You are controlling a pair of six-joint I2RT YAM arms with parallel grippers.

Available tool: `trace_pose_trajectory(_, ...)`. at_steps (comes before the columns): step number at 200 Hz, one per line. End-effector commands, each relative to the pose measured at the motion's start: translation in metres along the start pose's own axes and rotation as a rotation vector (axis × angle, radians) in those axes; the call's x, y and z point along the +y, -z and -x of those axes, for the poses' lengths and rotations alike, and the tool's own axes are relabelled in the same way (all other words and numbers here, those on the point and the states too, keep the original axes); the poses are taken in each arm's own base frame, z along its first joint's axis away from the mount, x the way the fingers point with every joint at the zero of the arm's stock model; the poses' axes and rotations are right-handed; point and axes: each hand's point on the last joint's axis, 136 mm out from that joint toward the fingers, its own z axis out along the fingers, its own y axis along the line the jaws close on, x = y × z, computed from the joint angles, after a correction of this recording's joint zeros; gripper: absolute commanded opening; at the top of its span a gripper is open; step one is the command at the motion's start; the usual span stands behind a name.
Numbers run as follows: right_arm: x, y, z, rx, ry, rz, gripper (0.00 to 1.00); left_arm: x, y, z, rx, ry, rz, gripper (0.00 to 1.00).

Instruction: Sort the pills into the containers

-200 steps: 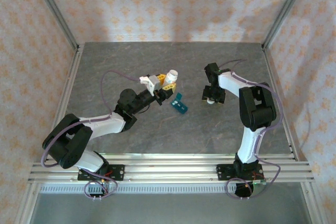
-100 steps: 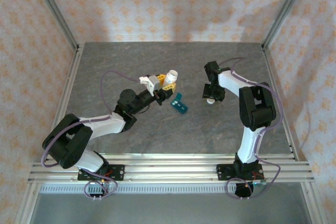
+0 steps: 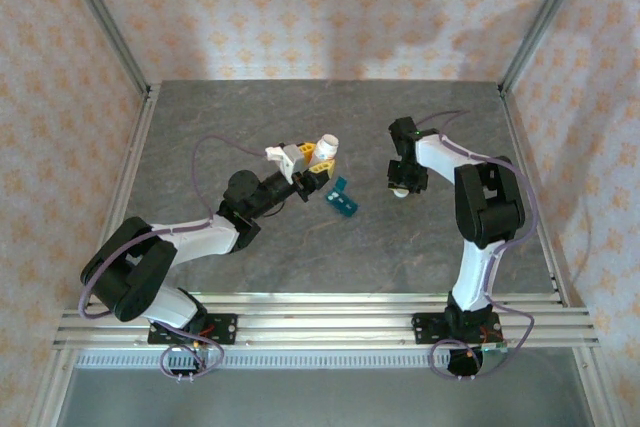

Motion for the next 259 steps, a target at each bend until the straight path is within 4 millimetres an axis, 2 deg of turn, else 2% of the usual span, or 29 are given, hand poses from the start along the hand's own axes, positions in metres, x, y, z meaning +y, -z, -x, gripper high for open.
trace_pose_trajectory(1,0.005,0.015,0.004,-0.022,-0.008,0.039,0.34,0.001,0.0,0.005,-0.037,-0.018,-0.009,0.0)
trace_pose_trajectory(26,0.015,0.04,0.01,-0.054,-0.023,0.104,0.34,0.002,-0.003,0.002,-0.037,-0.025,-0.009,0.0)
trace_pose_trajectory(71,0.041,0.101,0.026,-0.124,-0.023,0.241,0.34,0.004,-0.011,-0.005,-0.033,-0.045,-0.013,0.0)
trace_pose_trajectory(116,0.075,0.161,0.038,-0.172,0.052,0.323,0.34,0.007,-0.023,-0.02,-0.012,-0.08,-0.025,0.0)
trace_pose_trajectory(158,0.099,0.204,0.039,-0.183,0.133,0.375,0.34,0.008,-0.032,-0.037,0.014,-0.094,-0.045,0.0)
trace_pose_trajectory(204,0.113,0.233,0.034,-0.177,0.201,0.449,0.34,0.008,-0.033,-0.056,0.052,-0.093,-0.057,0.0)
trace_pose_trajectory(259,0.128,0.24,0.014,-0.099,0.295,0.554,0.33,0.006,-0.031,-0.063,0.067,-0.104,-0.068,0.0)
